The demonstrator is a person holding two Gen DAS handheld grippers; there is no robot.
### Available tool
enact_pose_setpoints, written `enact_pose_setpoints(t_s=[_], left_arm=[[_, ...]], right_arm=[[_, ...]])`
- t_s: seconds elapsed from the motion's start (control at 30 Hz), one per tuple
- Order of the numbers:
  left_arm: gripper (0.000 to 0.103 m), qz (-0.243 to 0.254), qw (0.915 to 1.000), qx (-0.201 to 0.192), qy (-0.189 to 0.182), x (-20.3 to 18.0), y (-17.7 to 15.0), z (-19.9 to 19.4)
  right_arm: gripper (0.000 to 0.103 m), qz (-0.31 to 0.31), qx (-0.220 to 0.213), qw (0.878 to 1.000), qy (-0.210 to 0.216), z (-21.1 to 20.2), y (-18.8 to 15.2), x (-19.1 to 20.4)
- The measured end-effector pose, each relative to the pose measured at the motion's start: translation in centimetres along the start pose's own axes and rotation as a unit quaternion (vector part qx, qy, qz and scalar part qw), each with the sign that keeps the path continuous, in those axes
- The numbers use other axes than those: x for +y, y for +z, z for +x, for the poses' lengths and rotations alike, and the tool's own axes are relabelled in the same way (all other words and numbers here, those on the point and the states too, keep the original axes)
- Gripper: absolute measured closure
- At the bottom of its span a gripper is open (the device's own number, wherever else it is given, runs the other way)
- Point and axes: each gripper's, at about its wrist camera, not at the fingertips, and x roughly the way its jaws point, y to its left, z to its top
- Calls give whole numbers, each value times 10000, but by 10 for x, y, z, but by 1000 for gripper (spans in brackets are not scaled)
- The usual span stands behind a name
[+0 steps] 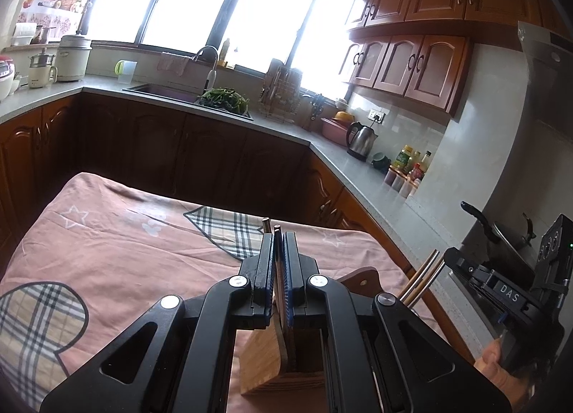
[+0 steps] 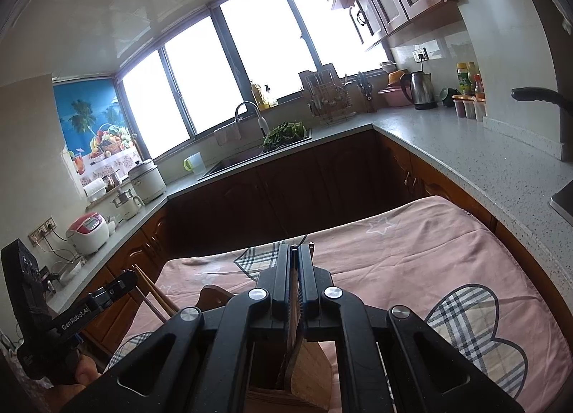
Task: Organize utensils
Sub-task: 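Insert the left gripper's chopstick into the holder while the right gripper inserts its chopstick, then open the left gripper while the right gripper opens above the holder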
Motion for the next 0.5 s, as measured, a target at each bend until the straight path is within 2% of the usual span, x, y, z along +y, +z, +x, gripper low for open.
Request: enact_pose_setpoints(t_s=[0.4, 0.5], left_arm=[[99, 159, 9999, 63, 8, -5, 1, -1], [96, 193, 9998, 82, 32, -7, 2, -1]], right_arm=[[99, 30, 29, 10000, -8, 4, -1, -3], [94, 38, 22, 10000, -9, 4, -2, -4]])
